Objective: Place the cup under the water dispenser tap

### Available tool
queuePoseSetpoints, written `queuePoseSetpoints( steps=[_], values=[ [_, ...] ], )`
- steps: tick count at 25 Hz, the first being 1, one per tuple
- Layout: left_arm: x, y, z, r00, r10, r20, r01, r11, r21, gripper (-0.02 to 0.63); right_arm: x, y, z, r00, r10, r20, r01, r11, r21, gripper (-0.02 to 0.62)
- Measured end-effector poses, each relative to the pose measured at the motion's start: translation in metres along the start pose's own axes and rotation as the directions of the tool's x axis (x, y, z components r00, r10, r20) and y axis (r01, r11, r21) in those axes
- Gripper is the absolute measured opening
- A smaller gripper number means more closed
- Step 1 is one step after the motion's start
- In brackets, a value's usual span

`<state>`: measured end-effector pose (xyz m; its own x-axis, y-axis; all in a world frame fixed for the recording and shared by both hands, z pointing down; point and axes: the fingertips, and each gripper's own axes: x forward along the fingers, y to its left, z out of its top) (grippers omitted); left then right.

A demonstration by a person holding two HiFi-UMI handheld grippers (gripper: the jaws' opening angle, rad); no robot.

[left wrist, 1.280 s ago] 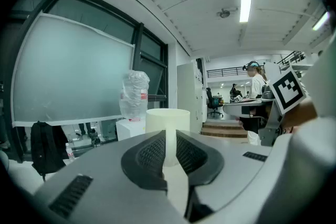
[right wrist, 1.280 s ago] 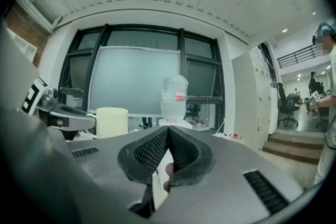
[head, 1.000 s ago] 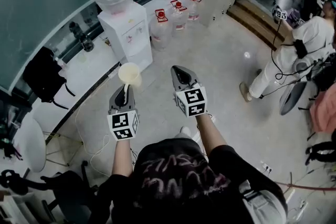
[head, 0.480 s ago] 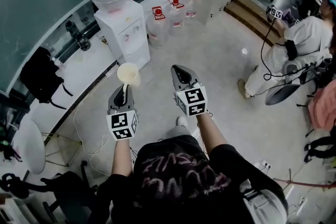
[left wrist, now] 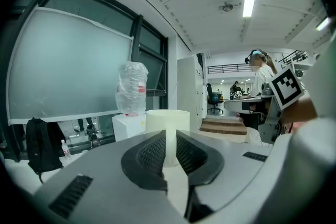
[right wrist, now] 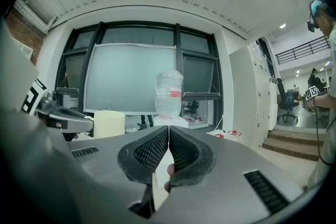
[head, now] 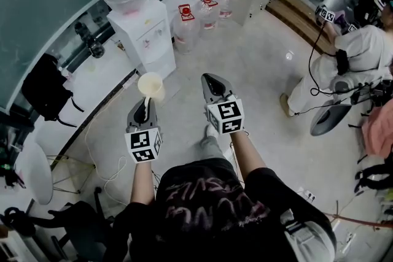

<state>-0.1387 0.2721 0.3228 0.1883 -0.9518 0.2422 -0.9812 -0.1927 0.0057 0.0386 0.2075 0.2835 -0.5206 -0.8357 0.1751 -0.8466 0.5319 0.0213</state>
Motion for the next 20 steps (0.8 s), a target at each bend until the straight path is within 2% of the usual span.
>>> queuePoseSetpoints(
  steps=[9, 20],
  values=[
    [0.069, 0.001, 0.011, 0.999, 0.030, -0.025, -0.030, 1.000, 0.001, 0.049, 0.059, -0.050, -0.007, 0.999, 0.037, -0.024, -0.037, 0.999, 0.013, 0.015],
    [0.149, -0.019, 0.033, 0.993, 0.103, -0.059, -0.104, 0.994, -0.018, 0.049, 0.115, -0.132, -0.001, 0.993, 0.111, -0.043, -0.109, 0.993, 0.033, 0.015]
  ],
)
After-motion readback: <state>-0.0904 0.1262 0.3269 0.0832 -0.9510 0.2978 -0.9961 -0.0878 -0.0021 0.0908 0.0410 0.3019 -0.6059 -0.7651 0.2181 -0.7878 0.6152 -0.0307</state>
